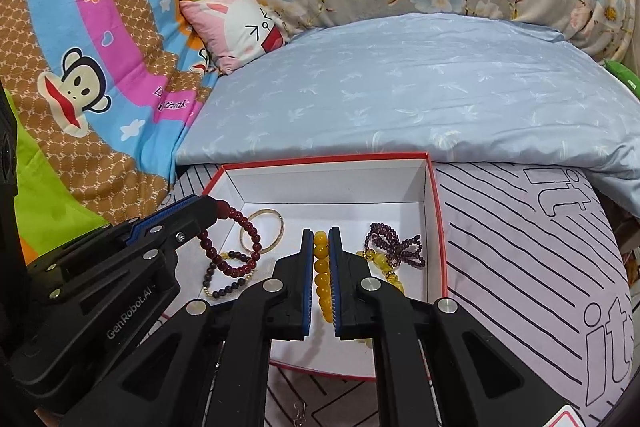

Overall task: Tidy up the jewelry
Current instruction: 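Open both grippers over the red box, dropping both bracelets inside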

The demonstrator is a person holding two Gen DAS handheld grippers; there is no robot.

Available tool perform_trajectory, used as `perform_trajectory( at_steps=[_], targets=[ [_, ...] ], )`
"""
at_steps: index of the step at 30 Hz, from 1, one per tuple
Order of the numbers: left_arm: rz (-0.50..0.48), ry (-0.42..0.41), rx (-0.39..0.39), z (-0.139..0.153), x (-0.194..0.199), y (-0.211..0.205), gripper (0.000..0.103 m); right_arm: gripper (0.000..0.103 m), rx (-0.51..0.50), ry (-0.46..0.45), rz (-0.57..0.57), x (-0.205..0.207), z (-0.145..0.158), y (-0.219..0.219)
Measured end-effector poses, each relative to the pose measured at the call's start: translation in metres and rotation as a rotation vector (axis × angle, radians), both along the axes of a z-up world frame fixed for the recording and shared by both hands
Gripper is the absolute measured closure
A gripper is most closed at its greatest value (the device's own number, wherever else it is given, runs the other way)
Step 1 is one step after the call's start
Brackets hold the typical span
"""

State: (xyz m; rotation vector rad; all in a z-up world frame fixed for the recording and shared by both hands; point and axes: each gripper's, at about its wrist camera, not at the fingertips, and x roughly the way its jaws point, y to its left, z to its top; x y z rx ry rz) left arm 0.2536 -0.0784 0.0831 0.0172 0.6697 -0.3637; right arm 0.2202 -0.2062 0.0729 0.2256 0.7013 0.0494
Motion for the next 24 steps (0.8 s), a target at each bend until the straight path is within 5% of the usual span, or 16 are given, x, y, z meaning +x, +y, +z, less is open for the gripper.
perform_trajectory(
  at_steps=[12,16,24],
  targets=[
    [0.023,0.021,0.025,-0.019,0.013,-0.002,0.095,0.091,-0.005,0.03,-0.001,0.007,-0.017,0.0],
    [0.042,0.018,0.009,-0.015,0.013,0.003,0.074,0.084,-0.007,0.023,-0.012,0.002,-0.014,-0.003],
    [0.052,-0.003,0.0,-0.003,-0.004,0.018,0.073,0.082,0.008,0.011,-0.03,-0.021,-0.006,-0.011]
  ],
)
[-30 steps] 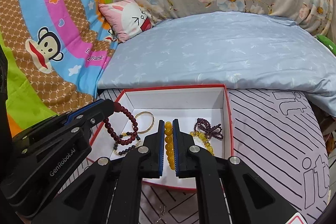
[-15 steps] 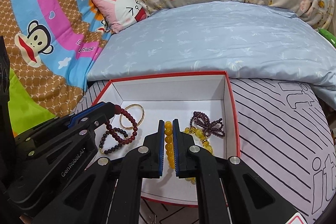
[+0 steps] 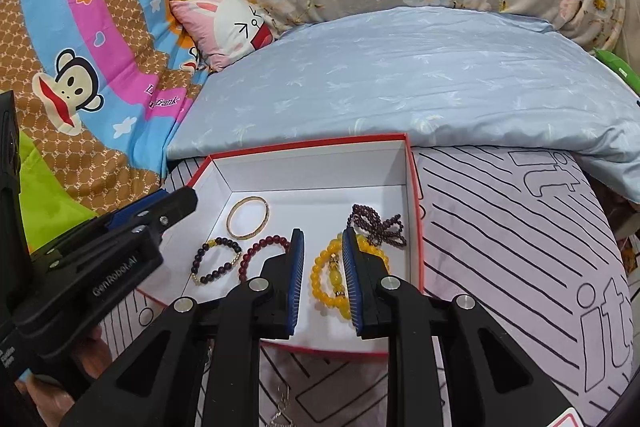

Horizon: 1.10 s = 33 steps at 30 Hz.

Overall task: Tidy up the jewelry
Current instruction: 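Open both grippers over the red box, dropping both bracelets inside, then withdraw both open grippers from the box toward the remaining jewelry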

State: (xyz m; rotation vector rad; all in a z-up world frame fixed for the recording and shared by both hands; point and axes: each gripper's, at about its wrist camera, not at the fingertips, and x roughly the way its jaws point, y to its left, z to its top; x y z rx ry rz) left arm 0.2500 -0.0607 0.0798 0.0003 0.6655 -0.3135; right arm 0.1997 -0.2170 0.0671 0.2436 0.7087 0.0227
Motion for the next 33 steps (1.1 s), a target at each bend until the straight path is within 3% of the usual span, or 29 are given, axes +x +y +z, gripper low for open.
perform_trajectory(
  at_steps=[14,27,33],
  targets=[
    [0.027,0.024,0.015,-0.009,-0.058,0.032,0.073,0.082,-0.007,0.045,-0.002,-0.073,-0.015,0.009],
    [0.048,0.151,0.022,-0.064,-0.107,0.057,0.07,0.082,-0.004,0.133,-0.006,-0.131,-0.052,0.02],
    [0.066,0.17,0.007,-0.074,-0.116,0.064,0.062,0.082,0.013,0.159,-0.014,-0.143,-0.063,0.02]
  ],
)
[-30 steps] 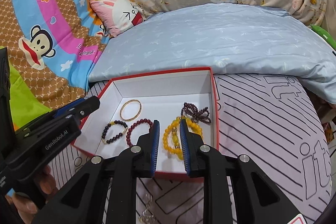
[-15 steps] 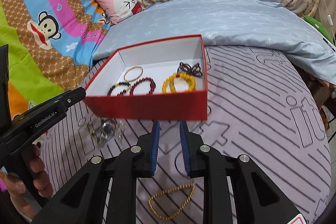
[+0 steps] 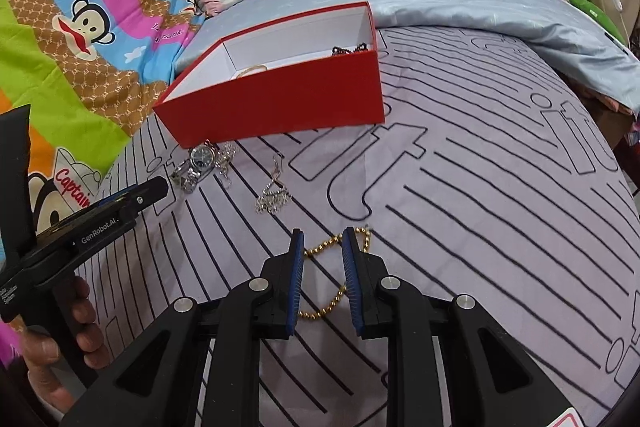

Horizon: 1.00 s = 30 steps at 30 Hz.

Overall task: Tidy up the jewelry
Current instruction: 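Withdraw both open grippers from the box toward the remaining jewelry, then grasp the silver watch with the left gripper while the right grasps the gold chain bracelet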

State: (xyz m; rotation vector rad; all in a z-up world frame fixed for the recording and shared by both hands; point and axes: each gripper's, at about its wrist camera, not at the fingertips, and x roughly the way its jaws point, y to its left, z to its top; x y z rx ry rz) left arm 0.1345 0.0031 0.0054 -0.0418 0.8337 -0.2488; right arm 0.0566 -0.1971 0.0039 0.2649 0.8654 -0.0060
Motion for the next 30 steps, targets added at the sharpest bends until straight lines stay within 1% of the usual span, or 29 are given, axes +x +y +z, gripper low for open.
perform_trajectory(
  at_steps=[4,9,11,12,24,27,29,30],
  targets=[
    [0.006,0.005,-0.004,-0.004,-0.005,0.002,0.062,0.082,0.006,0.017,-0.007,-0.007,-0.006,-0.002],
    [-0.004,0.011,-0.007,-0.009,-0.009,-0.001,0.062,0.082,-0.018,0.019,-0.018,-0.009,-0.008,-0.002],
    [-0.011,0.011,-0.004,-0.011,-0.012,-0.003,0.062,0.075,-0.016,0.016,-0.029,-0.01,-0.009,-0.004],
    [-0.012,0.012,-0.003,-0.011,-0.012,-0.004,0.062,0.075,-0.017,0.016,-0.034,-0.009,-0.009,-0.004],
    [-0.018,0.018,-0.011,-0.014,-0.012,-0.003,0.062,0.075,-0.048,0.009,-0.038,0.007,-0.014,-0.002],
    [-0.018,0.022,-0.015,-0.015,-0.011,-0.003,0.062,0.08,-0.055,0.003,-0.045,0.012,-0.015,-0.002],
    [-0.018,0.024,-0.017,-0.015,-0.01,-0.003,0.062,0.091,-0.057,0.004,-0.054,0.013,-0.015,-0.004],
    [-0.018,0.025,-0.015,-0.015,-0.009,-0.003,0.062,0.094,-0.053,0.006,-0.062,0.014,-0.016,-0.005]
  ],
)
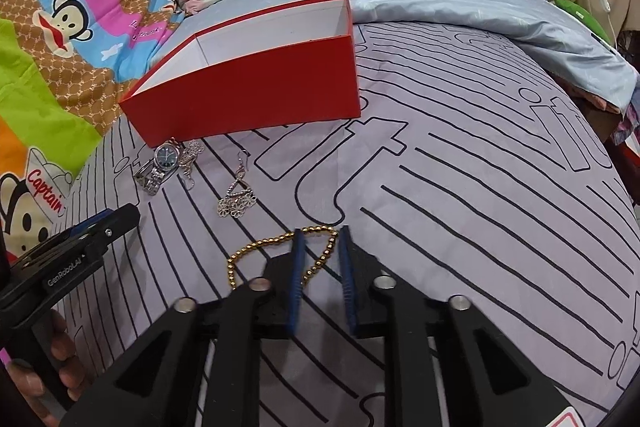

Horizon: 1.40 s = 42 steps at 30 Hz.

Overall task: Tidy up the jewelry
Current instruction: 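Grasp the silver watch with the left gripper while the right grasps the gold chain bracelet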

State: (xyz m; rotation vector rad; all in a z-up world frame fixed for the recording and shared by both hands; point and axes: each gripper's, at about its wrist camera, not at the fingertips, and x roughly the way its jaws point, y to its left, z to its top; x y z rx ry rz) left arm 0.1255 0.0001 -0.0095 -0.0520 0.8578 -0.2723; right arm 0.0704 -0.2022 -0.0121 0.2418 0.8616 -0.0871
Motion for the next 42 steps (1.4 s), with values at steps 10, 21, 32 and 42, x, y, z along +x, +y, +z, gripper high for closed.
perform_trajectory(
  at_steps=[10,21,32,42],
  targets=[
    [0.005,-0.03,-0.004,0.013,0.022,-0.009,0.062,0.098,0.037,-0.005,-0.011,0.0,-0.002,-0.006],
    [-0.008,-0.028,0.016,0.01,0.057,-0.028,0.062,0.098,0.041,-0.005,-0.011,0.0,-0.002,-0.005],
    [-0.037,0.004,0.012,0.0,0.064,-0.031,0.077,0.098,0.046,-0.006,-0.01,-0.001,-0.003,-0.006],
    [-0.033,0.006,-0.012,0.003,0.054,-0.025,0.086,0.098,0.054,-0.025,-0.004,-0.003,0.0,-0.005]
  ],
)
